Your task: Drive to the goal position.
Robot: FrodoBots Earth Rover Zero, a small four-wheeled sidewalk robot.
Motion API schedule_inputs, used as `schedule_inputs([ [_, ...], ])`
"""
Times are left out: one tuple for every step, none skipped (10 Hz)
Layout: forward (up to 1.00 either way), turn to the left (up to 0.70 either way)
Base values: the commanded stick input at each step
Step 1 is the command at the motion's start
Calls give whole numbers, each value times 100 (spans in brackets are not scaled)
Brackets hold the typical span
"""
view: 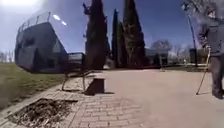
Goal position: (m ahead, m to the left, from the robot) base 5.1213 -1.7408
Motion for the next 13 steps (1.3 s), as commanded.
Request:
schedule_inputs([
  [95,-21],
  [95,-20],
  [95,-9],
  [95,0],
  [95,0],
  [95,0],
  [95,0],
  [95,0],
  [95,0],
  [95,0],
  [95,0],
  [95,0],
  [95,0],
])
